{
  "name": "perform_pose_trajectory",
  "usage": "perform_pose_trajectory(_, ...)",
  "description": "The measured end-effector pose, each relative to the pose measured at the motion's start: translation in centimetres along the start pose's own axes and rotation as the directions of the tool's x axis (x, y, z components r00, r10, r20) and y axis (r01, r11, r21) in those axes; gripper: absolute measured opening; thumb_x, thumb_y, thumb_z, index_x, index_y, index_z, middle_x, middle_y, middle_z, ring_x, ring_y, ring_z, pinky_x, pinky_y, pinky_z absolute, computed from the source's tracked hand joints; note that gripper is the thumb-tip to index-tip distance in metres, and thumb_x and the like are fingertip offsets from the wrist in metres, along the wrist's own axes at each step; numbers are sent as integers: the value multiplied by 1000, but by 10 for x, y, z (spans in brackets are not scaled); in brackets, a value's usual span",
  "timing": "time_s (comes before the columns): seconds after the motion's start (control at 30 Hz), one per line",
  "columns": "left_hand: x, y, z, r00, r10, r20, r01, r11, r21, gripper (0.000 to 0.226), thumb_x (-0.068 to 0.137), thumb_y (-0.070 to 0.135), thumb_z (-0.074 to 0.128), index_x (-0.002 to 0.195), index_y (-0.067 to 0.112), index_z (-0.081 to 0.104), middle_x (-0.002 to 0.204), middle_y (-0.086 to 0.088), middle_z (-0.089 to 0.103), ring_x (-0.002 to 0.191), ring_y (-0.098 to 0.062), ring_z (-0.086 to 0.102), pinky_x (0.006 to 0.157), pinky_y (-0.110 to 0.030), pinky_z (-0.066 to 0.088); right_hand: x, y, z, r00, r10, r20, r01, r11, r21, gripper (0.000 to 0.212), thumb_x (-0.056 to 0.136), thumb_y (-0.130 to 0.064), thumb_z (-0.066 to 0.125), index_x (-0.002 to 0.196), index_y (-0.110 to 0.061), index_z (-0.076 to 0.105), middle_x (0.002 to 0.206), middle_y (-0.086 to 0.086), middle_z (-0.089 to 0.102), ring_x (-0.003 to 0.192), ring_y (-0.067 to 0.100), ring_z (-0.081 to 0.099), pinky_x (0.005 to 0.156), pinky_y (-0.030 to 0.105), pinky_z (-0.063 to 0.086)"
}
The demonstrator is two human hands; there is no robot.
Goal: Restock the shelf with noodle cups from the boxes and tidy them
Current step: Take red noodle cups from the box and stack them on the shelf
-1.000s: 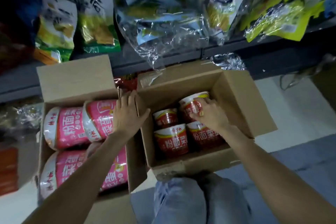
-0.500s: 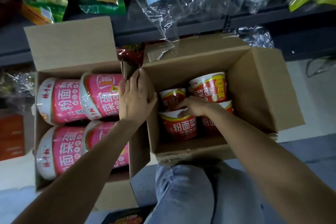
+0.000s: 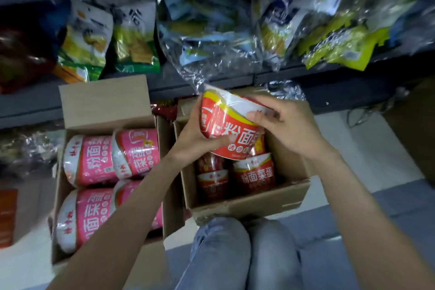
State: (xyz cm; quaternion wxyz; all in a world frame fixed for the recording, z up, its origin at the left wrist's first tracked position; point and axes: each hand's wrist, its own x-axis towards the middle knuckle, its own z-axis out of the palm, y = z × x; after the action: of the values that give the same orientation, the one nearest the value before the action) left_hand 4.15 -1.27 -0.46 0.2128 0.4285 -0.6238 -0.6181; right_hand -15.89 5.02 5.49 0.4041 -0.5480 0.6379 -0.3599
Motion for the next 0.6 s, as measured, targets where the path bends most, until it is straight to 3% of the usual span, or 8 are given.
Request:
perform_pose_trajectory(0.1, 0, 60, -3, 978, 136, -156, -146, 988, -55, 106, 55, 36, 88, 140, 32, 25, 119, 23, 51, 102, 12, 56, 83, -13, 49, 1, -45, -13, 955, -154, -253, 163, 986, 16, 32, 86, -30, 68, 116, -35, 57, 114, -15, 61, 99, -7, 59, 74, 10, 47)
perform_pose_trajectory(0.23, -6, 137, -4, 859, 388, -334, -388, 919, 69, 108, 54, 37, 88, 140, 37, 22, 123, 28, 44, 105, 16, 51, 81, -8, 46, -3, -93, -27, 805, -208, -555, 306, 948, 88, 64, 77, -54, 69, 128, -32, 39, 136, -4, 44, 122, 3, 46, 93, 18, 46)
perform_pose_trajectory(0.33, -1, 194, -5, 743, 574, -345, -543, 818, 192, 117, 56, 46, 87, 146, 35, 15, 141, 18, 36, 122, 6, 44, 95, -19, 45, 0, -125, -43, 777, -195, -598, 382, 901, 203, 63, 76, -68, 60, 125, -33, 41, 127, -12, 52, 116, -2, 52, 95, 25, 47)
perform_pose_trajectory(0.43, 20, 248, -7, 672, 689, -272, -644, 724, 246, 120, 55, 57, 83, 147, 40, 7, 148, 13, 28, 131, -4, 39, 103, -41, 43, 9, -158, -71, 763, -231, -604, 425, 883, 200, 50, 84, -52, 51, 127, -29, 39, 118, -20, 54, 102, -16, 54, 85, 13, 46)
perform_pose_trajectory(0.53, 54, 295, -8, 605, 765, -221, -698, 643, 315, 121, 56, 64, 78, 149, 36, 5, 152, 8, 26, 137, -10, 31, 108, -46, 37, 28, -186, -108, 677, -310, -668, 488, 868, 92, 49, 88, -46, 51, 133, -29, 38, 120, -22, 53, 107, -12, 54, 87, 13, 46)
perform_pose_trajectory(0.6, 77, 319, -5, 601, 764, -234, -624, 632, 460, 122, 56, 72, 72, 150, 33, 4, 150, 1, 22, 139, -17, 21, 112, -40, 27, 44, -199, -134, 621, -350, -702, 474, 880, -20, 51, 92, -42, 53, 138, -27, 37, 122, -21, 51, 114, -2, 53, 91, 18, 46)
